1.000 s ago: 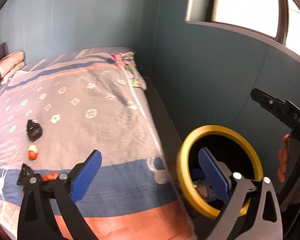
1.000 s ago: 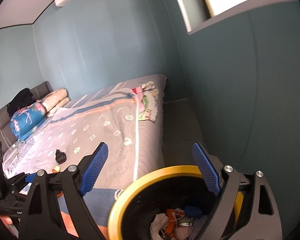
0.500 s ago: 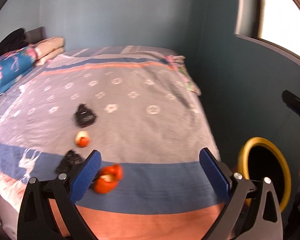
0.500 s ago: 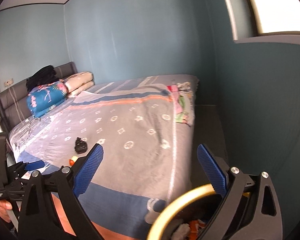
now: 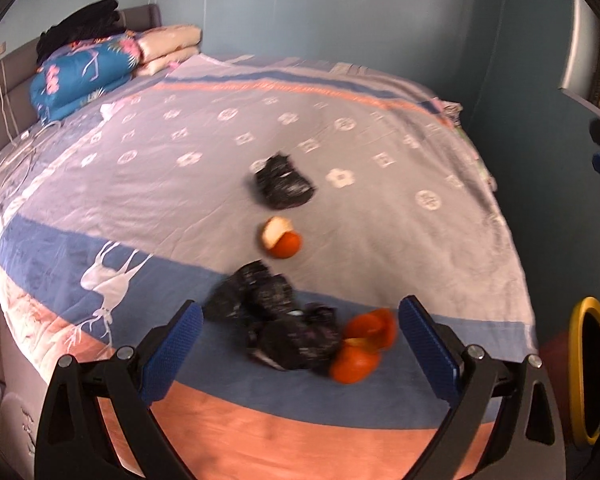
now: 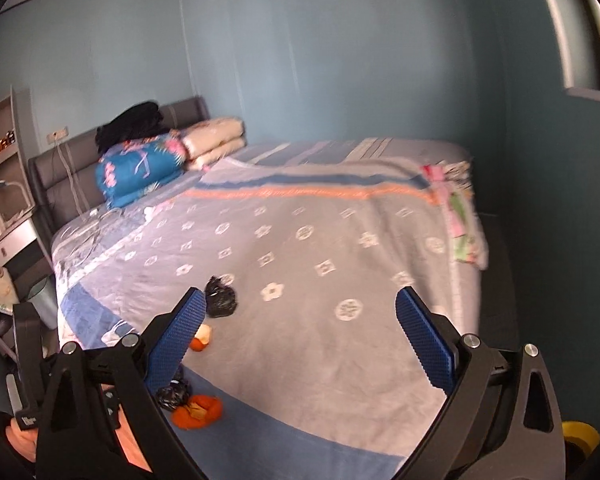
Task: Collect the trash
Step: 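Move both tools back over the bed toward the black plastic bags, then grasp a black plastic bag with the left tool while the right tool grasps another black bag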
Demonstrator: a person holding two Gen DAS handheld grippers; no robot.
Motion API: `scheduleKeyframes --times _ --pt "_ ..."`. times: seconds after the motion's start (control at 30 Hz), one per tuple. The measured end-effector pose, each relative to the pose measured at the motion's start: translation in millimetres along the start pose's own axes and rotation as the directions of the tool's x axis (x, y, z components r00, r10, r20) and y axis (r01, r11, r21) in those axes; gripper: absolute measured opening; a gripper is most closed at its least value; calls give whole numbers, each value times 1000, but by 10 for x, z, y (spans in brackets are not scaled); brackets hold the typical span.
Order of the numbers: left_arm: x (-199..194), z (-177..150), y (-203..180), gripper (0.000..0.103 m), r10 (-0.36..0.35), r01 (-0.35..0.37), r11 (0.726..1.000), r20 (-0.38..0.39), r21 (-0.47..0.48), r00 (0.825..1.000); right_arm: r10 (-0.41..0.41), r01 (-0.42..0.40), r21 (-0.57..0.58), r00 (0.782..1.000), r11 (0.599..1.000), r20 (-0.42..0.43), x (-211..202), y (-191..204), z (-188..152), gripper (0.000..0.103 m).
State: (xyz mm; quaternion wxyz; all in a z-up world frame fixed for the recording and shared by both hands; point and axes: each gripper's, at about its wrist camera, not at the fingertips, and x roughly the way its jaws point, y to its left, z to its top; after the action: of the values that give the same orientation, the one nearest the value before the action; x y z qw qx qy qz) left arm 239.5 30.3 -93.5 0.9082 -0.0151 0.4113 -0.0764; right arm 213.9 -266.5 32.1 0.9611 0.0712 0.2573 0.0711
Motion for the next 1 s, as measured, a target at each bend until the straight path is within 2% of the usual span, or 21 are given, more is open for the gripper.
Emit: scheduleKeyframes --times 0.23,0.63,0.93,1.0 --pt "389 -84 290 95 -2 -2 998 -74 -62 997 49 -53 -35 994 998 -94 805 354 79 92" --pt "843 -128 518 95 -42 23 992 -152 -127 987 100 -118 -65 968 991 -232 2131 828 -76 92" --pt "1056 -101 602 95 -84 56 987 -186 -149 979 132 -158 -55 934 986 -333 2966 1057 -195 92" --pt "1089 -116 640 94 -106 73 982 -191 -176 976 139 -170 -53 918 984 -371 3172 1110 -250 92"
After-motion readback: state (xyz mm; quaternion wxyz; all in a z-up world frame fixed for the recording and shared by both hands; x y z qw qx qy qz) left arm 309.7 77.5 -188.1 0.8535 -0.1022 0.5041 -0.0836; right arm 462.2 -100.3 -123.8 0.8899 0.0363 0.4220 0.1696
